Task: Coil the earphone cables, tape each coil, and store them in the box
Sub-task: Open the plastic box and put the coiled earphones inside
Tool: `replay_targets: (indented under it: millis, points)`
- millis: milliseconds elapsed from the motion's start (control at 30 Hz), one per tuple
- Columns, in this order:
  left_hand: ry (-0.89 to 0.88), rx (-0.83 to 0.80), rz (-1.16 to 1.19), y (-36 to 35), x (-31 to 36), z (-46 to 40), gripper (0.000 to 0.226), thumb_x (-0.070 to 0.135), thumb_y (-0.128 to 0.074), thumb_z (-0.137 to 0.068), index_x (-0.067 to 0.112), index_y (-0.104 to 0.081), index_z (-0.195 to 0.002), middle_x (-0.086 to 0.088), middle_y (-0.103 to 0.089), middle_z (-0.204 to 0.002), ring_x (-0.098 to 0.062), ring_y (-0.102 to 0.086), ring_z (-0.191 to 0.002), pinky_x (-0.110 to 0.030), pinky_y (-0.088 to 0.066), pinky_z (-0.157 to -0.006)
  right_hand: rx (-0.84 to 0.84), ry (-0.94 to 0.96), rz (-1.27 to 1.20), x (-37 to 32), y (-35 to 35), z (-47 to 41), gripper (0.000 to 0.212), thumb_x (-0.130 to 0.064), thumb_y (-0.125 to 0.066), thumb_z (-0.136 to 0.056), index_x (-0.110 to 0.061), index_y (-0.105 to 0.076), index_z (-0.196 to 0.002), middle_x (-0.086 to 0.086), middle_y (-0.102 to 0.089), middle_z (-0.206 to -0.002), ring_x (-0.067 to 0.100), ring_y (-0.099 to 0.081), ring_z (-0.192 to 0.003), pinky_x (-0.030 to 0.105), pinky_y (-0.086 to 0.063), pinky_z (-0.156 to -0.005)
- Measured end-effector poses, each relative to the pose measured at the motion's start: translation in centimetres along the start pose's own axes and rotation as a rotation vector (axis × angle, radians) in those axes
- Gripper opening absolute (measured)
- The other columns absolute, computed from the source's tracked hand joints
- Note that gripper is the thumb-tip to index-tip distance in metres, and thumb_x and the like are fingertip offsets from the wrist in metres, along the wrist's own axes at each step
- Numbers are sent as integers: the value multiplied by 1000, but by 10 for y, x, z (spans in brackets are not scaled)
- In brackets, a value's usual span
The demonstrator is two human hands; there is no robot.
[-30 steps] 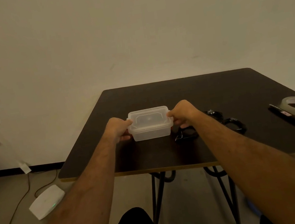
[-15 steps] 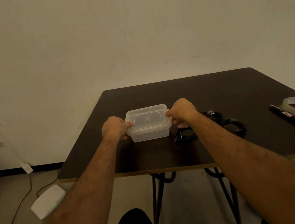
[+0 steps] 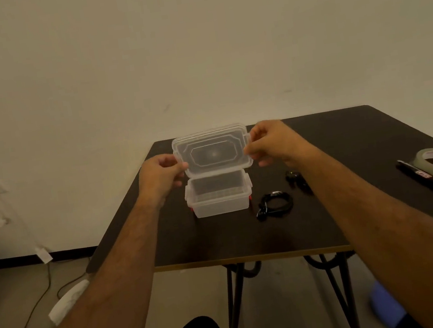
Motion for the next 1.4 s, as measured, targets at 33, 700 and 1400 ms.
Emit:
replay_targets:
  millis: [33,700,1400]
  points:
    - [-25,3,27,-3,5,-2,21,15,-75,-86,15,-69,-106,-6,-72,-96,-19,-71,-84,-34,-60,-74,21,73,21,-8,6,-2,15,-4,-74,-82,-9,-64,-93,9,-71,-87,17,-68,-75,28,-59,-62]
    - [-122,-41,-441,-54,-10,-19,28,21,-64,-95,19,-68,-122,-1,-67,-123,-8,-58,-106,-29,-46,-96,185,187,1067,84,-13,-60,20,-18,-67,-91,-17,-68,-111,5,-65,-109,17,-62,-95,34,-56,-85]
    - [-605,-336,-1091,-216,54,64,27,36,-64,-92,26,-71,-116,-1,-71,-111,-23,-58,-110,-40,-50,-91,256,-10,605,99,82,-13,9,-17,-65,-91,-20,-74,-92,-4,-72,-95,8,-65,-84,34,-57,-84]
Point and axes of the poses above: each hand's wrist, its own z-axis away from the middle knuckle, its own y-axis out of the back of the hand, x = y × z, the point moved 9 cm from there along -z, towards the middle knuckle
